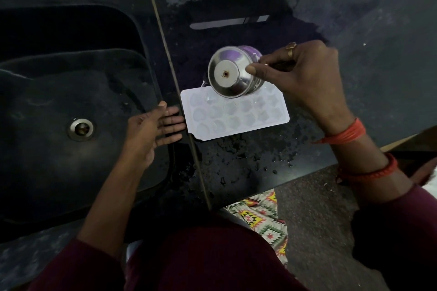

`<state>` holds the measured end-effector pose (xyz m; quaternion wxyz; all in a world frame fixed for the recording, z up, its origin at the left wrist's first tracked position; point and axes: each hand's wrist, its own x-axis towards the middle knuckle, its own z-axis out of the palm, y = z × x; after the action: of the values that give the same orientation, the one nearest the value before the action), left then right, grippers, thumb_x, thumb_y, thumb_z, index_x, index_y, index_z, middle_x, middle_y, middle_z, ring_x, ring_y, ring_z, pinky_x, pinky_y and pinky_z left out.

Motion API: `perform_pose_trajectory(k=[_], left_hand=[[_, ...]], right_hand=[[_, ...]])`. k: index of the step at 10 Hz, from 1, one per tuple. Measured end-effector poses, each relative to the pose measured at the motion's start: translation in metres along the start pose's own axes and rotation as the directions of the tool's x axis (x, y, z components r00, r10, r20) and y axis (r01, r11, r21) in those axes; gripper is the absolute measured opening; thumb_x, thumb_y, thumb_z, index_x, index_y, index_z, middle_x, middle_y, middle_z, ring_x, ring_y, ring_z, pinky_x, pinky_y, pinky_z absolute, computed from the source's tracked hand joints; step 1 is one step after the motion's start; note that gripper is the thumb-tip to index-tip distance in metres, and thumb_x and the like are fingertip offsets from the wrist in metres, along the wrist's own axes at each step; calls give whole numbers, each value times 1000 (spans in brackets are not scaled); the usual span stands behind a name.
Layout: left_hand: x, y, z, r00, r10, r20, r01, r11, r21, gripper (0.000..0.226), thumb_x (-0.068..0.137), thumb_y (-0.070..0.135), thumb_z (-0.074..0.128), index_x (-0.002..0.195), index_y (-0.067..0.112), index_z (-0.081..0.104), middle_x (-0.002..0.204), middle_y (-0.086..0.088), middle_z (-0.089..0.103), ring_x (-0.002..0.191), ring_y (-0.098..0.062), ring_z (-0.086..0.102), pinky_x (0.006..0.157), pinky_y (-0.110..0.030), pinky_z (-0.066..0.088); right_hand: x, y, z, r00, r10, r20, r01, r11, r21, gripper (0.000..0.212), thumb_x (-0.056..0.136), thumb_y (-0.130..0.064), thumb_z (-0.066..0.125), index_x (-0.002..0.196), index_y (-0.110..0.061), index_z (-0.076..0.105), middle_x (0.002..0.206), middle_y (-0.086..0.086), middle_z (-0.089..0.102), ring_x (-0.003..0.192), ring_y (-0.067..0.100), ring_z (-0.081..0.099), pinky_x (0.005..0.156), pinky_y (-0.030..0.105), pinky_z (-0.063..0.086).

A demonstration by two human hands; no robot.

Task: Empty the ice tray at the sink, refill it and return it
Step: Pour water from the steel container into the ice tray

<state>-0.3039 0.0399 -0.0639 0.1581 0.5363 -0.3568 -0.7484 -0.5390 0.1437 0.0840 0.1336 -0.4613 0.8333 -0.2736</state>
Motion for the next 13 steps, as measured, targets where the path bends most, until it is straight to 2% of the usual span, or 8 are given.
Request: perform_pose_trajectory(k=[1, 2, 3, 5, 6, 7, 9, 13], left_hand=[[0, 1, 0, 1000, 10, 8, -10, 1000, 1, 40, 99, 41, 56, 108, 6, 72, 98, -13, 77, 91, -25, 76, 64, -31, 61], [1, 4, 1, 1000, 15, 11, -15, 1000, 1, 40, 99, 41, 56, 105, 6, 73, 96, -13, 77, 91, -26, 76, 63, -31, 61], [2, 6, 2, 1000, 11, 7, -11, 1000, 6, 40, 98, 41, 57, 103, 6, 74, 95, -13, 77, 89, -26, 76, 61, -30, 61], [3, 8, 3, 1000, -1, 5, 1, 1000, 3, 40, 98, 42, 57, 103, 7, 74, 96, -14, 77, 89, -26, 76, 60, -31, 61], [3, 8, 4, 1000, -2, 5, 2, 1000, 7, 39, 99, 42, 56, 104, 7, 74, 96, -13, 77, 89, -26, 76, 60, -30, 60], [3, 9, 5, 1000, -5, -1, 5, 1000, 9, 39, 99, 41, 55, 104, 8, 74, 96, -13, 77, 89, -26, 76, 60, -30, 60], [3, 10, 9, 1000, -6, -18, 6, 1000, 11, 39, 99, 41, 55, 103, 7, 75, 95, -13, 77, 87, -26, 76, 60, -30, 61], [4, 10, 13, 999, -1, -33, 1, 1000, 2, 38, 100, 38, 54, 101, 5, 74, 94, -14, 77, 86, -27, 76, 60, -30, 61]], right_hand=[[5, 6, 0, 999, 38, 17, -40, 996, 80, 32, 80, -44, 80, 94, -16, 81, 81, -8, 75, 72, 4, 71, 70, 17, 56], [11, 15, 4, 992, 118, 54, -127, 966, 224, 33, 79, -47, 80, 92, -16, 81, 81, -3, 77, 77, 8, 74, 79, 35, 61], [17, 26, 13, 981, 180, 74, -194, 879, 436, 30, 79, -41, 83, 88, -12, 81, 83, 6, 78, 83, 22, 76, 84, 45, 61], [29, 39, 36, 953, 271, 138, -281, 609, 741, 16, 86, -21, 78, 83, -5, 78, 86, 9, 78, 92, 21, 75, 83, 33, 60], [35, 42, 48, 929, 333, 160, -311, 469, 827, 14, 88, -14, 75, 77, -5, 76, 83, 8, 77, 93, 21, 74, 87, 35, 59], [42, 42, 59, 904, 391, 174, -330, 376, 866, 18, 89, -10, 74, 71, -7, 74, 84, 10, 76, 96, 23, 73, 90, 37, 59], [53, 48, 77, 868, 461, 184, -338, 278, 899, 37, 89, -10, 74, 53, -16, 71, 73, 5, 72, 83, 16, 72, 82, 30, 59], [72, 54, 105, 806, 550, 218, -342, 133, 930, 41, 87, -9, 76, 48, -15, 70, 71, 3, 71, 81, 15, 71, 88, 33, 60]])
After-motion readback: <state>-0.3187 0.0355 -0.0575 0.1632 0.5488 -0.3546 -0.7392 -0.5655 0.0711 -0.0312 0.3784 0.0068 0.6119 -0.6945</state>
